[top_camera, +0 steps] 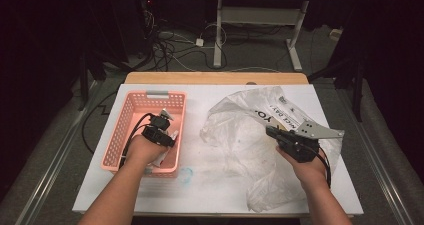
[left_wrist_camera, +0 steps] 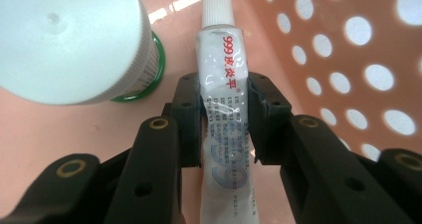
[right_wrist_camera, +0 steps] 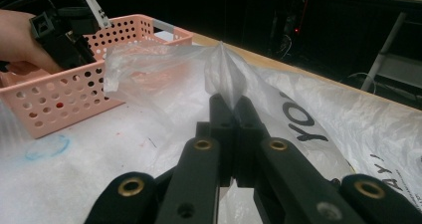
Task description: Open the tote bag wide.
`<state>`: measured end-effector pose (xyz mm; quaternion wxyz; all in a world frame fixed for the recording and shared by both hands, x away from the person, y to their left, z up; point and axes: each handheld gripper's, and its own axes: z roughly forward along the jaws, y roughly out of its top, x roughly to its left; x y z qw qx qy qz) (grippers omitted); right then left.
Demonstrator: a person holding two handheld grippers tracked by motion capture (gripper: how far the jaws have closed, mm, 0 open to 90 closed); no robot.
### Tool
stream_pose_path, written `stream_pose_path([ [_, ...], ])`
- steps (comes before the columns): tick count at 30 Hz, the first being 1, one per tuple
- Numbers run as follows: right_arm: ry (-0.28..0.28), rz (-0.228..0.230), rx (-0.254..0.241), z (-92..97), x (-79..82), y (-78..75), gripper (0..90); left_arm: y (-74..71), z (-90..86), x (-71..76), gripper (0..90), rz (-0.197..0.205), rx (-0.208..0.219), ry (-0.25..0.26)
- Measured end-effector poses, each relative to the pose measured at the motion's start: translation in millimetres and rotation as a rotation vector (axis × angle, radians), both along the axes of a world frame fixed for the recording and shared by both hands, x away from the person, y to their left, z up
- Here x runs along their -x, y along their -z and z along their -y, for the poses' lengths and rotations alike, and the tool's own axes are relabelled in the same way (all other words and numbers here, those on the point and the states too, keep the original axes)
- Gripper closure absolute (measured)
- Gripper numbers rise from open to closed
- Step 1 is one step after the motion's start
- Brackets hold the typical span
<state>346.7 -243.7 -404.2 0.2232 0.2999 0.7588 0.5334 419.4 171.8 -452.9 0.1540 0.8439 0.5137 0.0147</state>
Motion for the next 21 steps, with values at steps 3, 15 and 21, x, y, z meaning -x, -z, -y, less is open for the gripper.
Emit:
stream_pose_path([
  [3, 0.008, 0.001, -0.002, 0.8, 0.2, -0.2, 90.0, -2.8, -0.2, 1.1, 68.2, 0.021, 0.009, -0.002],
  [15, 0.01, 0.012, -0.002, 1.7, 1.0, -1.0, 90.0, -15.0, -5.1, 8.9, 68.2, 0.091, 0.051, 0.01],
  [21, 0.015, 0.013, -0.006, 2.6, 1.6, -1.9, 90.0, -24.8, -5.7, 15.9, 68.2, 0.159, 0.081, 0.014],
])
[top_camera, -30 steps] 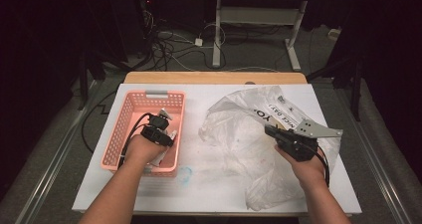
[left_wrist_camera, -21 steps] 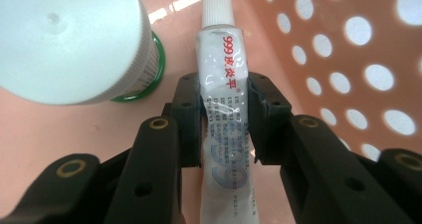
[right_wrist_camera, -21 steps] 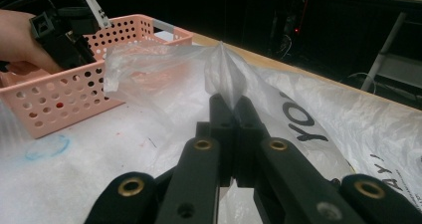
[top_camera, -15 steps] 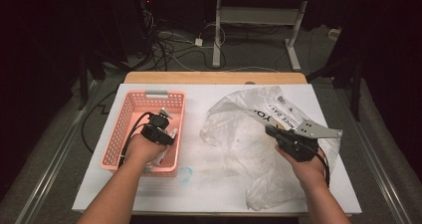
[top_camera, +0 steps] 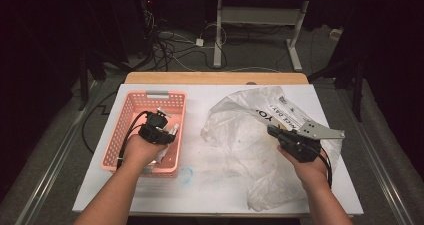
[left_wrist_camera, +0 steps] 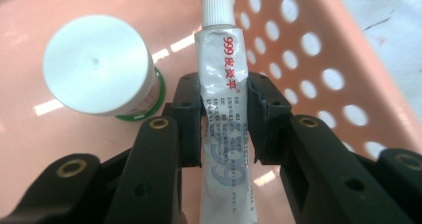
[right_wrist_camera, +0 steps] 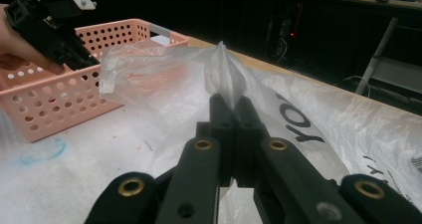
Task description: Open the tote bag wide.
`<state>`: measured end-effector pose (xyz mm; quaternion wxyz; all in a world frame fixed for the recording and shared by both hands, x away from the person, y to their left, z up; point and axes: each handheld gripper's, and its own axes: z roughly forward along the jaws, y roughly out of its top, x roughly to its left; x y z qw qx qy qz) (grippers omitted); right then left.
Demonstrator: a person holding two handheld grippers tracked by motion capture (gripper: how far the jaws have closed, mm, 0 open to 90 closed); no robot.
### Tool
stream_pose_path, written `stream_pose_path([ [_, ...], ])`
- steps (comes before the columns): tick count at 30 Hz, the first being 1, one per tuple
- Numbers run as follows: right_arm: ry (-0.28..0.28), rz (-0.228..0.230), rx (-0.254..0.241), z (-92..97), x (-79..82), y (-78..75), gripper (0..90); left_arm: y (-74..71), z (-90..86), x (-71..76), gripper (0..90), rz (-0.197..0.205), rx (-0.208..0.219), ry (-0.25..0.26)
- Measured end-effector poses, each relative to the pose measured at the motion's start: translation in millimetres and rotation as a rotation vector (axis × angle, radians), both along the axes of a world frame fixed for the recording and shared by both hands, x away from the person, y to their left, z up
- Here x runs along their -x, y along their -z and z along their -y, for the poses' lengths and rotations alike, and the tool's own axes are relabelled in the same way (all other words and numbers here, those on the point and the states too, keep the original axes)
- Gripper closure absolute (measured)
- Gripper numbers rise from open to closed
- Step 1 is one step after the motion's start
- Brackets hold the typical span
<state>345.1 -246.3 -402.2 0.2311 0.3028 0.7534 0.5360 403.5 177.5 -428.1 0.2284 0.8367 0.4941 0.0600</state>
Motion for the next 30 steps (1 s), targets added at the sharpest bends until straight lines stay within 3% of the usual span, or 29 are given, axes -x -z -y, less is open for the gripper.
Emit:
stream_pose_path([
  [13, 0.0, 0.009, 0.002, -0.3, 0.7, -0.8, 90.0, -13.2, -7.3, 17.7, 68.2, 0.149, 0.082, -0.011],
  [30, 0.0, 0.017, -0.003, 0.2, 1.9, -1.5, 90.0, -26.2, -14.1, 49.5, 68.2, 0.312, 0.189, 0.0],
])
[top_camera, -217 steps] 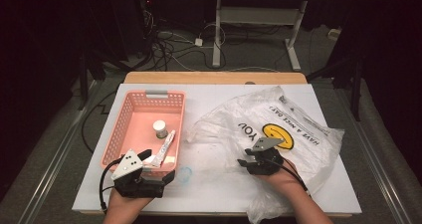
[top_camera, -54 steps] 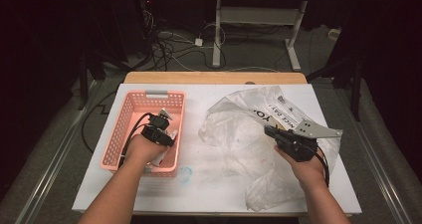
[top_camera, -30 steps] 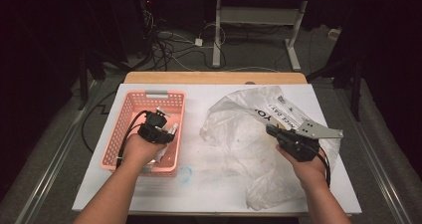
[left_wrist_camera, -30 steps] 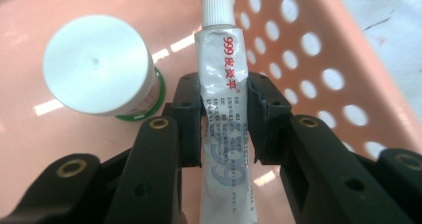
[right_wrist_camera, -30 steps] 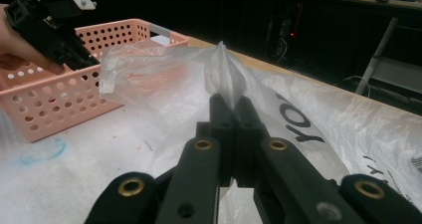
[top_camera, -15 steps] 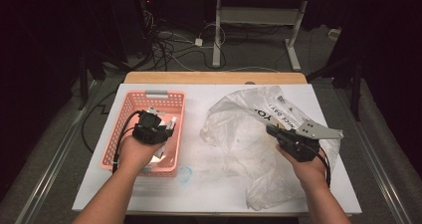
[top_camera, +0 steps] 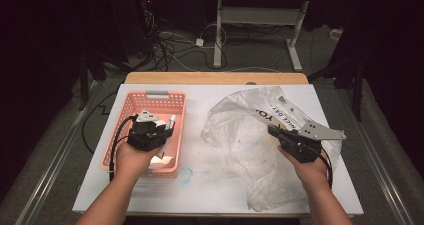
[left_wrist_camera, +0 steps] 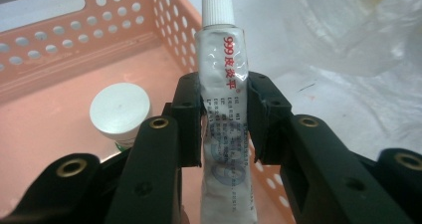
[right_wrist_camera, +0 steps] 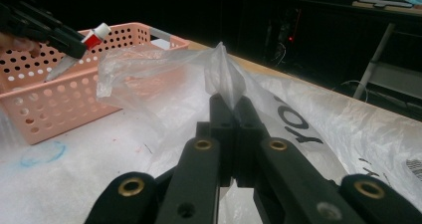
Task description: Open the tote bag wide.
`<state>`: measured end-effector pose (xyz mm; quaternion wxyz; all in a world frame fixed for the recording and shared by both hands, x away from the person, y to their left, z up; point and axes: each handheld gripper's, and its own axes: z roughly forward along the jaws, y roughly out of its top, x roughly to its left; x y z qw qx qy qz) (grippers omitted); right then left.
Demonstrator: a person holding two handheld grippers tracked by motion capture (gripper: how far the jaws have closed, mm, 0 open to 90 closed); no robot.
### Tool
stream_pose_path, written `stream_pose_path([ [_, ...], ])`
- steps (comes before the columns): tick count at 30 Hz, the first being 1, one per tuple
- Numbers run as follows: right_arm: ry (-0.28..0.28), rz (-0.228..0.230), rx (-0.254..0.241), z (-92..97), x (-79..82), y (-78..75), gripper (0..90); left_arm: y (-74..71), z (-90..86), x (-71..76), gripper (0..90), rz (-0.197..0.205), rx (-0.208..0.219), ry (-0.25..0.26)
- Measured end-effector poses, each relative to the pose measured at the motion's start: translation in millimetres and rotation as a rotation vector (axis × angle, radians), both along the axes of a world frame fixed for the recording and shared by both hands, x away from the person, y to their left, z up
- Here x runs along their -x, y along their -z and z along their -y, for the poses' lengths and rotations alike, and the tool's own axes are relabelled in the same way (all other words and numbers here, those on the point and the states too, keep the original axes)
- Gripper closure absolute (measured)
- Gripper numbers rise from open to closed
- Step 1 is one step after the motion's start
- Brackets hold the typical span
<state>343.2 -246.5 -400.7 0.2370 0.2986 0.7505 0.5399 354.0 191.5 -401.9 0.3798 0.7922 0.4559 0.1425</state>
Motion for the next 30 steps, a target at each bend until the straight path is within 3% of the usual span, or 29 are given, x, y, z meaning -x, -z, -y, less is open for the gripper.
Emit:
stream_pose_path([
  [14, -0.001, 0.0, 0.0, -0.3, -0.2, 0.5, 90.0, -15.3, 6.4, 24.5, 68.2, 0.086, 0.073, 0.036],
  [30, -0.007, 0.003, 0.0, -0.4, 0.5, -0.1, 90.0, -21.1, 36.6, 41.2, 68.2, 0.13, 0.115, 0.13],
])
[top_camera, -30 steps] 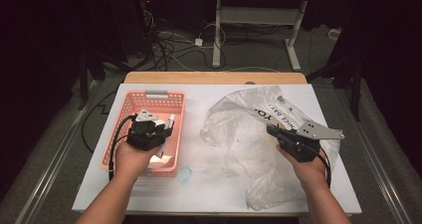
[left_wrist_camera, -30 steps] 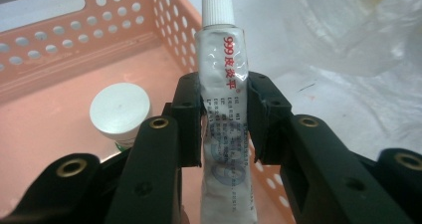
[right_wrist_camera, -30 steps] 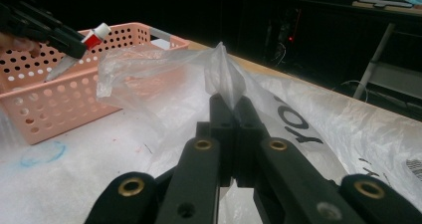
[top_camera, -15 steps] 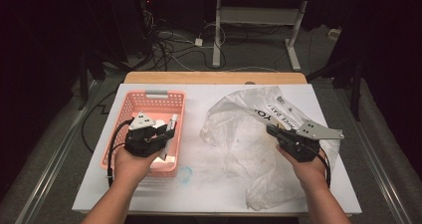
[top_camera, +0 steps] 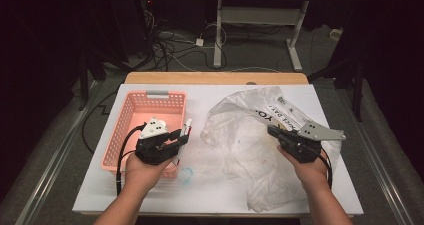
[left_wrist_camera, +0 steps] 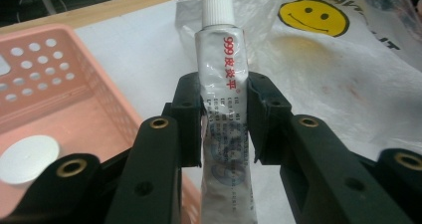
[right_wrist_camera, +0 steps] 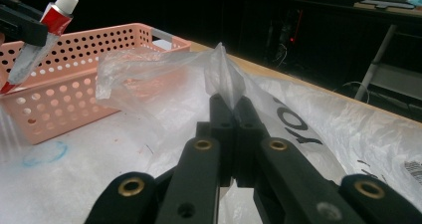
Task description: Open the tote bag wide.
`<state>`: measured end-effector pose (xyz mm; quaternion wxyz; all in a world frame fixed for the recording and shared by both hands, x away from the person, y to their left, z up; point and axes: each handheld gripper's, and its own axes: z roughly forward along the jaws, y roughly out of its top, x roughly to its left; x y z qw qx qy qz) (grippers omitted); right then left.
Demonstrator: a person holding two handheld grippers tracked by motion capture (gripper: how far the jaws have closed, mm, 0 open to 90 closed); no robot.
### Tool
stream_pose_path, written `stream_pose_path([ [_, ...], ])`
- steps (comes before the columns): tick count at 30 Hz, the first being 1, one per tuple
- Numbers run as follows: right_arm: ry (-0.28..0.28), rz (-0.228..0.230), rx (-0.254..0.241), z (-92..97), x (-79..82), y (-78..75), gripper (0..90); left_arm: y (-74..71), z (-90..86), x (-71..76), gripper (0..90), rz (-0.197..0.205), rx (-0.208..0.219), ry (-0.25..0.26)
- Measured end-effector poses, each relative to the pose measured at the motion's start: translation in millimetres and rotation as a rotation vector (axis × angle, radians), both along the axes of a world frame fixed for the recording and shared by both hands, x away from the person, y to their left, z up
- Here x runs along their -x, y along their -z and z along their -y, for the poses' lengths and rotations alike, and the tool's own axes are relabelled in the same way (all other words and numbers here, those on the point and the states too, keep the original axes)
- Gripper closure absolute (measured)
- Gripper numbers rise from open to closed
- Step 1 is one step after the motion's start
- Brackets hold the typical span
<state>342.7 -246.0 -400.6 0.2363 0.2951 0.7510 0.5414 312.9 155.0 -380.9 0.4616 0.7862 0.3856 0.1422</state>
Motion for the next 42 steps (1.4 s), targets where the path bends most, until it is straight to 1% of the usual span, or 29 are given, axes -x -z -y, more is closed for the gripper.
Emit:
stream_pose_path([
  [6, -0.001, 0.002, 0.001, -0.3, 0.0, 0.0, 90.0, -1.5, 12.1, 4.0, 68.2, 0.009, 0.011, 0.038],
  [11, -0.001, 0.005, 0.0, -0.5, 0.2, -0.3, 90.0, -1.1, 23.6, 6.8, 68.2, 0.008, 0.024, 0.07],
  [19, -0.003, 0.005, 0.002, -0.9, 0.1, -0.2, 90.0, 2.9, 44.3, 8.4, 68.1, 0.005, 0.025, 0.115],
  [25, -0.004, 0.003, 0.003, -1.6, 0.5, -0.1, 90.0, 9.2, 61.1, 7.0, 68.2, -0.001, 0.02, 0.145],
  [32, -0.007, 0.005, 0.007, -2.2, 0.5, 0.1, 90.0, 19.0, 86.0, 3.8, 68.1, -0.013, 0.0, 0.186],
  [36, -0.006, 0.002, 0.009, -3.5, 1.3, 0.0, 90.0, 26.8, 100.7, -0.8, 68.1, -0.02, -0.003, 0.212],
  [42, -0.013, 0.005, 0.008, -5.3, 2.3, -0.3, 90.0, 34.4, 116.1, -6.3, 68.1, -0.019, -0.015, 0.221],
])
